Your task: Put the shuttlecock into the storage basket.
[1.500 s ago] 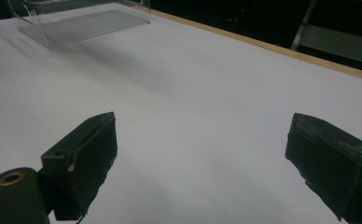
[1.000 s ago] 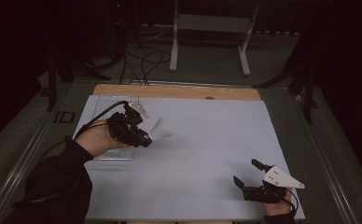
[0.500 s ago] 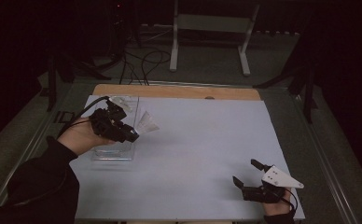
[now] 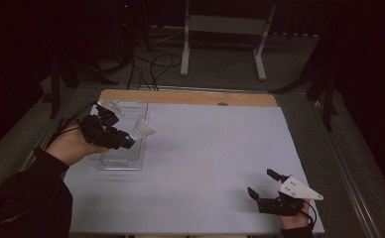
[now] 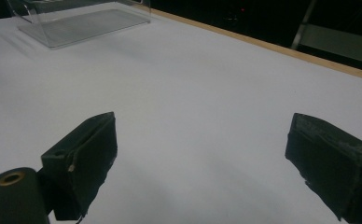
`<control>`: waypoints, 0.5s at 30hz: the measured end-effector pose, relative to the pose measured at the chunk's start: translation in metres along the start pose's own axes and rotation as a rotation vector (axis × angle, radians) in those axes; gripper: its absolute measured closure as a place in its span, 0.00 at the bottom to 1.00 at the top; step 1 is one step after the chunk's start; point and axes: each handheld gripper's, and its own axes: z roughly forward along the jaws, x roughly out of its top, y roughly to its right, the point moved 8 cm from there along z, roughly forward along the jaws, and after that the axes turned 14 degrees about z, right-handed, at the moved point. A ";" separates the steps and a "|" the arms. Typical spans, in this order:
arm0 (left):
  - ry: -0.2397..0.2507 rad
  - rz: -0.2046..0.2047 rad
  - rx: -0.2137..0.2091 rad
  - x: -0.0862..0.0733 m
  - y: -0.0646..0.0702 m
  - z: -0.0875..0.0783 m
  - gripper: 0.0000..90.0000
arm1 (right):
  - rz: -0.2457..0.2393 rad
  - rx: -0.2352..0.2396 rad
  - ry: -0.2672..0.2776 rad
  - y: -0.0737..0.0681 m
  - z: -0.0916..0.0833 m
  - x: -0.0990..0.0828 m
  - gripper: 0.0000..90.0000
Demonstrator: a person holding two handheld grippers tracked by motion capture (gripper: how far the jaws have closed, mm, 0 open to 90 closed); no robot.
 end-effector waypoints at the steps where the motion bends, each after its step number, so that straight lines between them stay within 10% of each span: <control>1: -0.003 -0.001 0.004 -0.002 -0.001 -0.001 0.74 | 0.000 0.000 0.000 0.000 0.000 0.000 0.10; 15: -0.007 -0.048 0.049 -0.027 -0.013 -0.018 0.74 | 0.001 0.000 -0.002 0.000 0.000 0.000 0.10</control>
